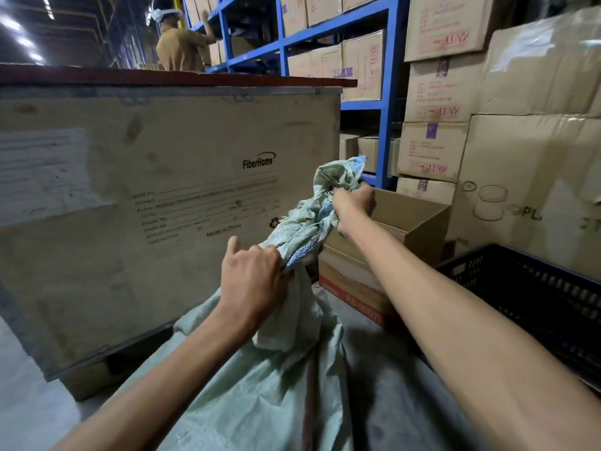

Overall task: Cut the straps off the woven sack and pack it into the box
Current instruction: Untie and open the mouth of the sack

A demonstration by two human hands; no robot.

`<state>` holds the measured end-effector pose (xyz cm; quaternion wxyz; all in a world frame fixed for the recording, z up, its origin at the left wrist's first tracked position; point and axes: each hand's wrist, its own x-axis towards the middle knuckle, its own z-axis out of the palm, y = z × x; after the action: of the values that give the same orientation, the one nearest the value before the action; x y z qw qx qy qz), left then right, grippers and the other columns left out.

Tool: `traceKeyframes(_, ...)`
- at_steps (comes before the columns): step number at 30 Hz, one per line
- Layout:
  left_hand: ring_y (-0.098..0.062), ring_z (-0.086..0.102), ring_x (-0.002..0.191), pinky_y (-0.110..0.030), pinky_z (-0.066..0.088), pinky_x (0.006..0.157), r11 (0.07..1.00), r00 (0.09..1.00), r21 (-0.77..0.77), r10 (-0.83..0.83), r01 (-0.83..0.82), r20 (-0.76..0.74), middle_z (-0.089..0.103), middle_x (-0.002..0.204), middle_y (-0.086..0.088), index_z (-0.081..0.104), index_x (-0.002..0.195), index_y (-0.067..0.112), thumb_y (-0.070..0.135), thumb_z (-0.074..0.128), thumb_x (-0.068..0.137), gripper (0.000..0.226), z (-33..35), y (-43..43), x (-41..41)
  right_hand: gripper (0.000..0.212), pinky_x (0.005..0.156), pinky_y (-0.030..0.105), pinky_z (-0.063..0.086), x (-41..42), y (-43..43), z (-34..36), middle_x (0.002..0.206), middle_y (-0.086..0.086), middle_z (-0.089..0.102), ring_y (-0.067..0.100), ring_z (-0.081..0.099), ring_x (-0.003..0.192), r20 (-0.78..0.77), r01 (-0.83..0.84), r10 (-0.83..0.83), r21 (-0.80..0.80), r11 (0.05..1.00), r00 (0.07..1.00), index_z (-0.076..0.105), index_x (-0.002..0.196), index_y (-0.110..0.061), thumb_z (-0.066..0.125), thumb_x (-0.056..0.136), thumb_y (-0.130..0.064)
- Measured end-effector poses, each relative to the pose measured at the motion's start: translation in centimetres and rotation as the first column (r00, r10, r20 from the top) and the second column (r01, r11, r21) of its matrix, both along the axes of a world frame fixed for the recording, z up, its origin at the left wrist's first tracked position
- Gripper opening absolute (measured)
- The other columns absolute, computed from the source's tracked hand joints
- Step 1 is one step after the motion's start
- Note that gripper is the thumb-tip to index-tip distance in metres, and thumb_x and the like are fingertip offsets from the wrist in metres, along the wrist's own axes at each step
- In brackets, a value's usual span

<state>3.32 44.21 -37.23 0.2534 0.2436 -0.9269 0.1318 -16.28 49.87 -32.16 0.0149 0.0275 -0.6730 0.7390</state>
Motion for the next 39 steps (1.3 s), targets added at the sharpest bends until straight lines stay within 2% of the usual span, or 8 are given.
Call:
traceKeyframes(4,-0.019,0.049,0.054,-0.045,0.033,0.098,0.997,0.999,0.083,0.006,-0.009,0.033,0.050,0.057,0.004,0.045,0.060,0.021,0.083,0.035,0.081,0.066,0.7,-1.2,0.8,0.017,0.068,0.034,0.060,-0.2,0.7,1.7,0.097,0.012,0.069,0.023,0.070,0.078,-0.072,-0.425,0.420,-0.080,0.902,0.905,0.058,0.097,-0.014,0.057,0.088,0.000)
traceKeyframes(9,-0.017,0.050,0.067,-0.042,0.046,0.078,0.904,0.926,0.392,-0.014,0.173,-0.377,0.054,0.074,0.004,0.047,0.071,0.018,0.092,0.022,0.078,0.078,3.4,-3.8,0.9,0.016,0.050,0.028,0.056,-0.1,2.7,2.9,0.078,0.008,0.068,0.019,0.068,0.063,-0.134,-0.600,0.585,-0.178,0.780,0.800,0.059,0.098,-0.011,0.053,0.090,0.002)
traceKeyframes(14,-0.004,0.062,0.065,-0.019,0.048,0.061,0.315,0.964,0.927,-0.228,0.206,-0.136,0.067,0.088,0.009,0.071,0.073,0.042,0.062,0.059,0.091,0.030,4.7,-4.4,-1.2,0.052,0.058,0.033,0.059,1.4,4.0,3.8,0.101,0.007,0.065,0.020,0.068,0.079,-0.226,-0.701,0.674,-0.057,0.711,0.703,0.045,0.129,-0.025,0.052,0.088,0.006)
traceKeyframes(17,-0.002,0.052,0.036,-0.011,0.039,0.039,0.277,0.984,0.952,-0.156,0.133,-0.092,0.064,0.054,0.007,0.070,0.049,0.023,0.040,0.081,0.080,0.037,2.8,-4.0,-3.1,0.072,0.065,0.032,0.060,2.3,5.5,4.8,0.111,0.005,0.056,0.021,0.063,0.095,-0.365,-0.606,0.704,0.358,0.710,0.609,0.032,0.129,-0.044,0.059,0.081,0.002)
traceKeyframes(23,-0.020,0.066,0.065,-0.028,0.049,0.052,0.677,0.980,0.733,0.098,0.063,-0.176,0.070,0.071,-0.002,0.069,0.073,0.010,0.041,0.083,0.062,0.036,0.9,-2.7,-4.8,0.064,0.100,0.039,0.022,4.1,6.3,6.2,0.151,-0.001,0.034,0.020,0.025,0.137,-0.502,-0.060,0.792,0.831,0.553,0.348,0.051,0.136,-0.038,0.053,0.073,-0.056)
traceKeyframes(27,-0.033,0.065,0.065,-0.030,0.039,0.053,0.894,0.971,0.449,0.102,0.006,-0.216,0.064,0.066,-0.009,0.055,0.063,0.008,0.034,0.078,0.070,0.035,0.1,-1.8,-4.5,0.055,0.077,0.028,0.047,4.5,5.7,5.1,0.096,-0.011,0.071,0.000,0.062,0.087,-0.414,-0.131,0.815,0.856,0.500,0.406,0.074,0.096,-0.029,0.045,0.080,-0.073)
traceKeyframes(31,-0.034,0.052,0.062,-0.032,0.031,0.066,0.965,0.979,0.261,0.034,0.020,-0.202,0.041,0.054,-0.001,0.035,0.059,0.018,0.012,0.068,0.069,0.036,-0.5,-1.0,-3.8,0.026,0.078,0.024,0.057,3.4,4.6,2.0,0.088,-0.014,0.071,-0.003,0.065,0.081,-0.287,-0.049,0.861,0.940,0.337,0.419,0.073,0.098,-0.027,0.076,0.079,-0.044)
traceKeyframes(39,-0.034,0.066,0.075,-0.039,0.041,0.085,0.986,0.984,0.164,-0.004,0.034,-0.177,0.070,0.077,-0.011,0.046,0.081,0.018,0.016,0.062,0.078,0.017,-1.9,-2.1,-3.0,0.010,0.066,0.024,0.044,3.7,3.4,-0.3,0.079,-0.015,0.065,0.004,0.061,0.073,-0.486,0.146,0.814,0.874,0.464,0.319,0.071,0.088,-0.029,0.074,0.081,-0.036)
